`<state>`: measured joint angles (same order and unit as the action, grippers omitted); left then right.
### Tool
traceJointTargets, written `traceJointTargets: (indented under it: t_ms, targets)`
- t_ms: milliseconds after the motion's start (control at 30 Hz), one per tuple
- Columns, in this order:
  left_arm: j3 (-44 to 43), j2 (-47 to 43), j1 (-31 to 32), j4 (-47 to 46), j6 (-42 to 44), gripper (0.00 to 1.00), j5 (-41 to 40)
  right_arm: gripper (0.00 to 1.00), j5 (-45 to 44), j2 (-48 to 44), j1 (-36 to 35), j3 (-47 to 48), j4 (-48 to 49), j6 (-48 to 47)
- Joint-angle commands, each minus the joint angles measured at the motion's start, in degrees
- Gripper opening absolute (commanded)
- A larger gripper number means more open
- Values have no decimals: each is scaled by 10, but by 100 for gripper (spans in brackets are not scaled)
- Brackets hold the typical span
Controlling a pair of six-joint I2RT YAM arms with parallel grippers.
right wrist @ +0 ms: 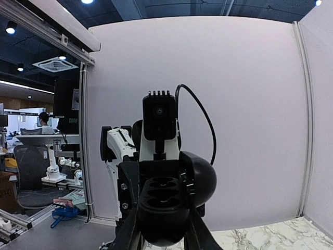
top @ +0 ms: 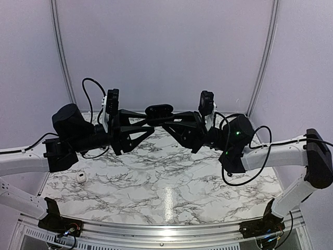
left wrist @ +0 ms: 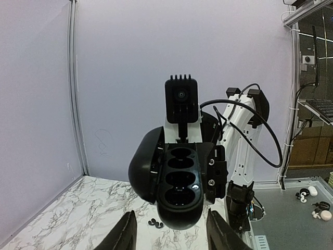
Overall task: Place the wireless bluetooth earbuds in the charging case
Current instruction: Pass from the right arm to the left
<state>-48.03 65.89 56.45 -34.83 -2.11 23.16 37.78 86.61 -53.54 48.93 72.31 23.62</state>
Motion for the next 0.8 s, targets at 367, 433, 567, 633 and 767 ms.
traceJointTargets:
  t_ms: [367, 433, 567, 633, 767]
  targets:
    - [-25, 12, 5, -41, 0, 46, 6, 0, -39, 17, -19, 3, 44, 5]
    - [-26, 13, 5, -43, -3, 45, 6, 0, -42, 18, -19, 1, 48, 5]
    - [-27, 17, 5, -49, -8, 43, 5, 0, -49, 17, -19, -5, 53, 4]
    - [-27, 17, 5, -51, -9, 43, 4, 0, -50, 17, -19, -6, 55, 4]
    - [-30, 22, 5, -56, -14, 42, 5, 0, -53, 17, -20, -9, 58, 4]
